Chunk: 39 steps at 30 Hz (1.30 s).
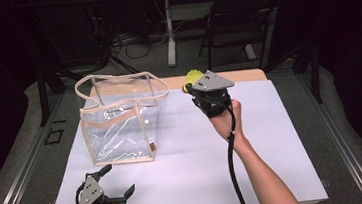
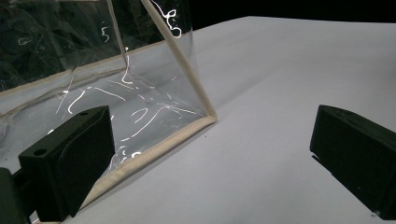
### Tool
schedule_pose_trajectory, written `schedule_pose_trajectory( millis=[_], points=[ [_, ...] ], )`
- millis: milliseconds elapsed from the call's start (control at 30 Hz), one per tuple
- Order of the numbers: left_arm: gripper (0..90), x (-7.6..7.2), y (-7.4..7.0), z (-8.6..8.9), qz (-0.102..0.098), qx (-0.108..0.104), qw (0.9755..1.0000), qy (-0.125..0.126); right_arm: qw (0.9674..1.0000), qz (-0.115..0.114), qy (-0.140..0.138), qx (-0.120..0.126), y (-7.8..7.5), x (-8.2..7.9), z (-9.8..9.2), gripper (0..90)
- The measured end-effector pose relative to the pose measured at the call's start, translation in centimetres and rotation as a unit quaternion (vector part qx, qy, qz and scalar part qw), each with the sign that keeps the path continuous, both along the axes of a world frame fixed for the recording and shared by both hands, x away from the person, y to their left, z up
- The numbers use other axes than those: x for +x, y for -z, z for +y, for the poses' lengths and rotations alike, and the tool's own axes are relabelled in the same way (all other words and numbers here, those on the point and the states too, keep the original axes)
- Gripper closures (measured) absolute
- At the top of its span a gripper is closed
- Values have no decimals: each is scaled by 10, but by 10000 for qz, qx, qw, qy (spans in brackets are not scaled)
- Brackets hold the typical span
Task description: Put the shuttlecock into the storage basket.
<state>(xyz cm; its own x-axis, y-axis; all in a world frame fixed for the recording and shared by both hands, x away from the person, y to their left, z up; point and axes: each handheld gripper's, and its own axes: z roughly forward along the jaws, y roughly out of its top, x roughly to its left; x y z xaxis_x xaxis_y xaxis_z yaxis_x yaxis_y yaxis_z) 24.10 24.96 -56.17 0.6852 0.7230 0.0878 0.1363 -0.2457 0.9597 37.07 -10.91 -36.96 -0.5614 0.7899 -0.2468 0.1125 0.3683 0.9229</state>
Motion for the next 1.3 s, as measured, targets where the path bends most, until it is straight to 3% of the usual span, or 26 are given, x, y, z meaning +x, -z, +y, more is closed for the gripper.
schedule_pose_trajectory(
  millis=[767,1300],
  points=[
    [1,0,0,0,2,-40,10000,10,9996,-185,-186,-94,-20,0,21,899],
    [1,0,0,0,-6,-52,10000,2,9992,-157,-333,-124,-27,6,39,899]
  ],
)
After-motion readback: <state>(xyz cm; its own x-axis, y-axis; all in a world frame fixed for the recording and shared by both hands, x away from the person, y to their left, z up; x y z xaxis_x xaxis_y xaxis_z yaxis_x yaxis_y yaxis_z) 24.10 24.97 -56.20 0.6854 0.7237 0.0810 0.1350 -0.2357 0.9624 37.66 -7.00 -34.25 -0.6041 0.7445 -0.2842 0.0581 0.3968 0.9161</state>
